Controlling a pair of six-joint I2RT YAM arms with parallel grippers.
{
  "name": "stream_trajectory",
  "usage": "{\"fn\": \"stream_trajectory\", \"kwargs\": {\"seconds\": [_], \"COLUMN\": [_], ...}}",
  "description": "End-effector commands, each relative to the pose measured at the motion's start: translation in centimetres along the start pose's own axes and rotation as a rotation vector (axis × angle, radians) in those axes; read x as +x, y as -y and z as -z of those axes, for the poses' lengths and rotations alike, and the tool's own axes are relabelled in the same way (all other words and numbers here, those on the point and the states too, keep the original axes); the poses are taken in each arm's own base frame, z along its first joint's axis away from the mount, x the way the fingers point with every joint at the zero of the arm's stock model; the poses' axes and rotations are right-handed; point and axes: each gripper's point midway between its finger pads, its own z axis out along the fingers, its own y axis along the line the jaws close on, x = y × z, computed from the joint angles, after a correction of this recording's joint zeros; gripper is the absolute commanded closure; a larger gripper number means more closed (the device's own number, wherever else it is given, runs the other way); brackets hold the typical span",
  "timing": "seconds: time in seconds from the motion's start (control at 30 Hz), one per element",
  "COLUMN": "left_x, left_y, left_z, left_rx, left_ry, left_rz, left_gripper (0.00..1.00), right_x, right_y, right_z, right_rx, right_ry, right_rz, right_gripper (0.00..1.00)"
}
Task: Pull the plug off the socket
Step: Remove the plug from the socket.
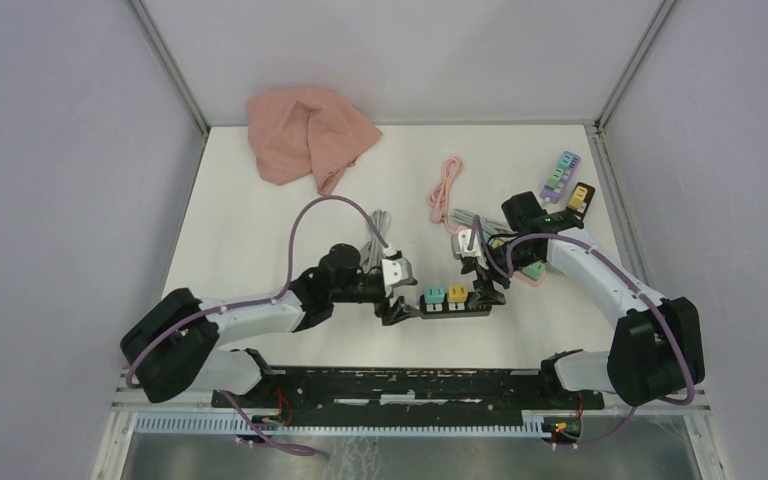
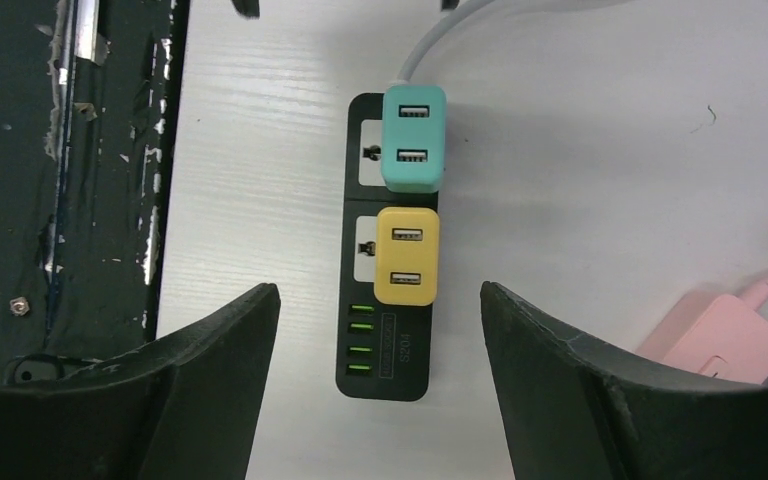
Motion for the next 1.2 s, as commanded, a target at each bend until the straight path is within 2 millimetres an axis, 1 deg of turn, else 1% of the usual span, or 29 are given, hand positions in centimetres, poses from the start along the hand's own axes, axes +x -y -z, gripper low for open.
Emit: {"fn": "stream_trajectory", "kwargs": {"seconds": [0.0,0.17,0.47,0.77,1.03,1.17], "left_x": [-1.1,-1.3,-0.4,-0.6,-1.2,-1.1], "left_y": [-1.1,-1.2,-1.0,-1.1,-1.3,-1.2], "left_z": [-2.9,-4.2,-4.2,-4.1,-3.7,-3.6], "left_rx": [-0.012,-0.013,-0.034,-0.053,-0.076,-0.078], "left_ry": [0.014,0.033,0.045,0.084,0.120,0.121], "left_rz": [-0.160,-0.142,-0.104,-0.076,-0.076,-0.071], "left_gripper": [0.26,0.35,0.36,0.33,0.33,0.33], "right_x": [-0.3,0.0,0.4,0.5,0.6,0.6], "right_y": [1.3,1.3,1.3,1.2,1.1,1.1], "right_z": [-0.4,-0.5,-0.6,-0.7,-0.7,-0.7], "right_rx": [0.043,0.037,0.032,0.031,0.026,0.027], "right_ry": [0.021,0.009,-0.003,-0.003,-0.002,-0.001], "right_rz": [0.034,0.014,0.014,0.018,0.018,0.023], "right_gripper": [0.20,0.20,0.21,0.21,0.21,0.21]}}
